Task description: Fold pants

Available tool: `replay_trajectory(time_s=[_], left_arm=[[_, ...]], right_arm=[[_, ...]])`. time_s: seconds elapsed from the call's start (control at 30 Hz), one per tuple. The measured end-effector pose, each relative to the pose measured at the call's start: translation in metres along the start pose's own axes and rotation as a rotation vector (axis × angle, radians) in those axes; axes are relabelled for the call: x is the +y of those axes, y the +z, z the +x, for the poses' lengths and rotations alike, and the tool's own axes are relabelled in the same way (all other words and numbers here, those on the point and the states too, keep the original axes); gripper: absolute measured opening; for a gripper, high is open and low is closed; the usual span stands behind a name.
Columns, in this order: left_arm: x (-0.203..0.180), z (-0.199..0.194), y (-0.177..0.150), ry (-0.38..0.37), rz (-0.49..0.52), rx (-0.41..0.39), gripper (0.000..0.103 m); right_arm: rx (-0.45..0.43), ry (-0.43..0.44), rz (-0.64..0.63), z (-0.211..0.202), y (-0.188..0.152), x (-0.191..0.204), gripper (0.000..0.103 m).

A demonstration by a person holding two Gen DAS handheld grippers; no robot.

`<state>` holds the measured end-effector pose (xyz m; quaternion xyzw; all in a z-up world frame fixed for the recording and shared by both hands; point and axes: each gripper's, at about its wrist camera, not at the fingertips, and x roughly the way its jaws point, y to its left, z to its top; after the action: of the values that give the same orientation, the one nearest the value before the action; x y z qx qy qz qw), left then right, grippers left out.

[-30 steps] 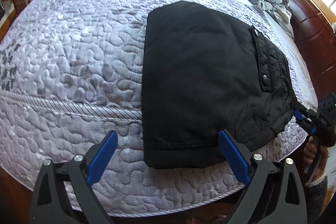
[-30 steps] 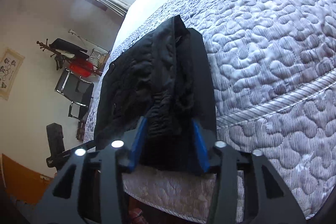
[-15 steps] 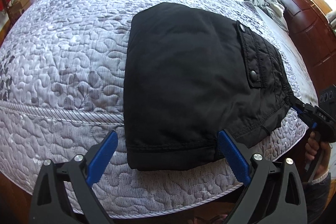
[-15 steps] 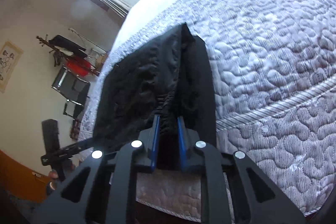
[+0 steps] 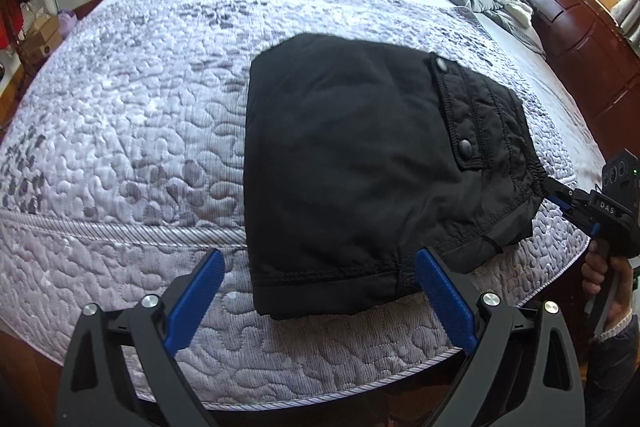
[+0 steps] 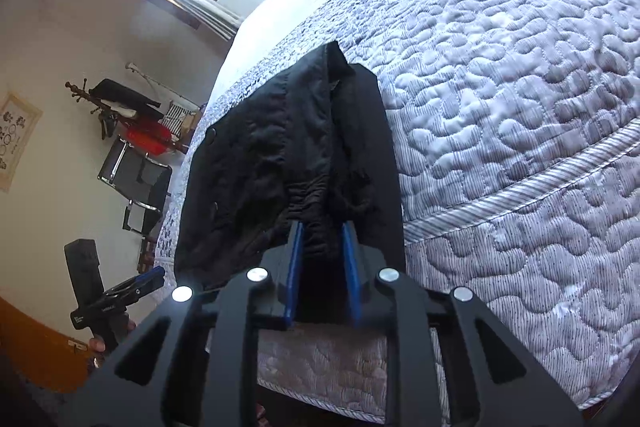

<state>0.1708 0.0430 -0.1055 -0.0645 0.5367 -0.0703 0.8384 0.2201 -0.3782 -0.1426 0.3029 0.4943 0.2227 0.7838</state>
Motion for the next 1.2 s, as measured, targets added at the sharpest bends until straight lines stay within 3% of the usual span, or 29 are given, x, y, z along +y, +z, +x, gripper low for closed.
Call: replay_trajectory(time_s=[0.17,0.4,0.53,0.67,0.8,1.0,1.2], left_arm=[[-0.007,-0.018,0.0,0.012,0.047,-0.038,0.097],[0.001,-0.018,-0.004,0.005,0.025,-0.014,0.097],[0.021,-0.003,-0.01,-0.088,-0.058,0.073,0.097],[0.053,0.021,-0.021,-0.166,-0.205,0.169,0.097],[0.076,0.039,-0.029,-0.29,-0.342,0.216,0.096],[0.077,0.047,-0.02,-0.289,-0.357,0.218,0.096],[0.074,0.063,-0.008,-0.35,-0.368,0.243,0.096]], right_arm=[[-0.031,0.04,0.025,-0.018,-0.01,0.0,0.025],[-0.035,0.04,0.038,-0.03,-0.024,0.001,0.028],[-0.03,0.035,0.058,-0.027,-0.026,-0.003,0.033],[-0.026,0.038,0.058,-0.026,-0.029,-0.004,0.033],[-0.013,0.035,0.059,-0.023,-0.031,-0.004,0.033],[-0.007,0.025,0.055,-0.02,-0.032,-0.004,0.038],[-0.006,0.015,0.056,-0.02,-0.032,-0.008,0.038]])
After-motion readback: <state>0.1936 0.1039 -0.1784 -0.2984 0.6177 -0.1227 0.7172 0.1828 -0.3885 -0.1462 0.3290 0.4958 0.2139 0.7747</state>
